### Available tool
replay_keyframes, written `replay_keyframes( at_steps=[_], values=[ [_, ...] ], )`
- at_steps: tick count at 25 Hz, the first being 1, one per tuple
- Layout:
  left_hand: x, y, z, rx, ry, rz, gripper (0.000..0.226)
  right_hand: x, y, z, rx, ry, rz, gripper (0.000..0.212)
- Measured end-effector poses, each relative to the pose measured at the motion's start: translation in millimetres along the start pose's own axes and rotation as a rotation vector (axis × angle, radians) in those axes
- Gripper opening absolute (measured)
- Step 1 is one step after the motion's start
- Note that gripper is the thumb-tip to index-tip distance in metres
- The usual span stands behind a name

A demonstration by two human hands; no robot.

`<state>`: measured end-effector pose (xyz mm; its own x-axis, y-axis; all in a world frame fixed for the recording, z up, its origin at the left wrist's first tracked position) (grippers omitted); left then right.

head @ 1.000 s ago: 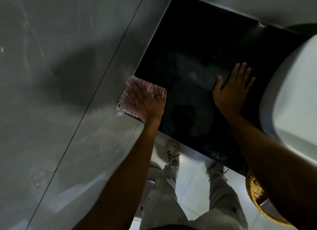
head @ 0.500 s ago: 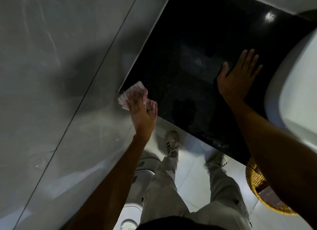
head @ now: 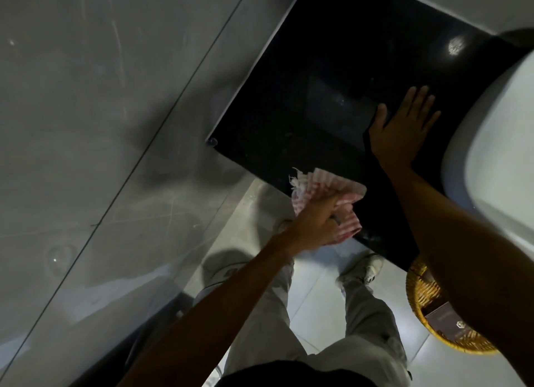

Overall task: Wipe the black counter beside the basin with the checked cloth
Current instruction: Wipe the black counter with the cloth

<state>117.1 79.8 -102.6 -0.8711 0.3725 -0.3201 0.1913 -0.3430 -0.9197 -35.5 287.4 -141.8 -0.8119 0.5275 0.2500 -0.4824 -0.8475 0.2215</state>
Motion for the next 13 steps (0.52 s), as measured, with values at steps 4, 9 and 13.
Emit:
replay_keyframes(
  at_steps=[4, 9, 13],
  values=[
    [31.1, -21.6, 38.4, -0.571, 0.226, 0.402, 0.041, -0.1, -1.5, -3.2, -0.007, 0.004, 0.003, 0.077],
    [78.4, -22.8, 146.2, -0.057, -0.430, 0.578, 0.045, 0.0, -2.0, -3.0, -0.014, 0.000, -0.004, 0.076],
    [51.5, -28.9, 123.3, 0.418, -0.706, 0.236, 0.058, -1.7, 1.4, -1.5, -0.015, -0.013, -0.018, 0.075]
  ],
)
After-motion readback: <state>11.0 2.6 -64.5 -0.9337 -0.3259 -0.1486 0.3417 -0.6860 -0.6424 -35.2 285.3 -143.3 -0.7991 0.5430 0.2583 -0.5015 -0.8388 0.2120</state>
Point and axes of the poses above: each hand's wrist, its own x-axis towards the middle knuckle, its own z-axis out of the back of the hand, y = z × x, the point moved 4 cm from there along x, towards the middle knuckle, and after that the axes turned 15 degrees about -y, right-handed, at the moved point
